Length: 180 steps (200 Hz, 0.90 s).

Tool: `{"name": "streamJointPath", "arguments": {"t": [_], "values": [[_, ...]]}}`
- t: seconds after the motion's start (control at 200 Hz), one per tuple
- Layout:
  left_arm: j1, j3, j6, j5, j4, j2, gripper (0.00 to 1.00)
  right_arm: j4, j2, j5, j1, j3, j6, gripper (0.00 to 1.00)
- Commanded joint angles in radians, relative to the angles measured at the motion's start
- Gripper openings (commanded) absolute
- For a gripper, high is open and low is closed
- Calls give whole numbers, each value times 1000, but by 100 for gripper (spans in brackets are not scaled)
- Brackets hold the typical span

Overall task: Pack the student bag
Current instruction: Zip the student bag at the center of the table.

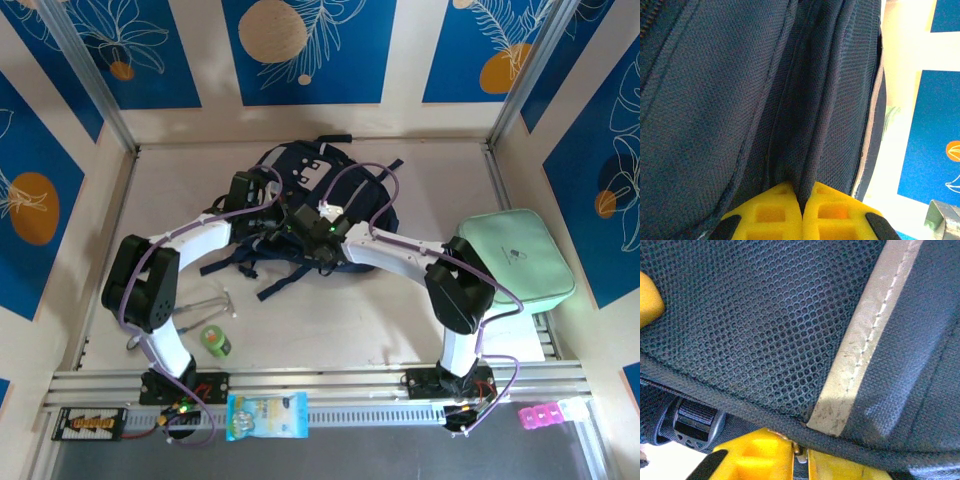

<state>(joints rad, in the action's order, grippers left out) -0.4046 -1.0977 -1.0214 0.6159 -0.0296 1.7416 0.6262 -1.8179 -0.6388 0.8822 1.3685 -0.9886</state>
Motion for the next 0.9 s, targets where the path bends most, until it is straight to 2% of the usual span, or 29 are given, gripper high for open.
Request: {"name": "streamJointPath", "arguments": {"t": [0.0,0.23,0.405,0.575,0.895], "values": [[-11,-37,27,32,-41,-33,0,22,28,-71,-2,-29,51,11],[7,-50,65,17,-2,-29,0,-18,181,-87,-25,-204,114,10],[18,-63,108,18,39,-15,0,-125,308,70,-106,-337,251,12],[18,-76,122,22,56,-7,0,-182,309,191,-137,-316,410,16],[18,-81,129,38,63,-4,0,-219,276,250,-193,-302,521,21]]}}
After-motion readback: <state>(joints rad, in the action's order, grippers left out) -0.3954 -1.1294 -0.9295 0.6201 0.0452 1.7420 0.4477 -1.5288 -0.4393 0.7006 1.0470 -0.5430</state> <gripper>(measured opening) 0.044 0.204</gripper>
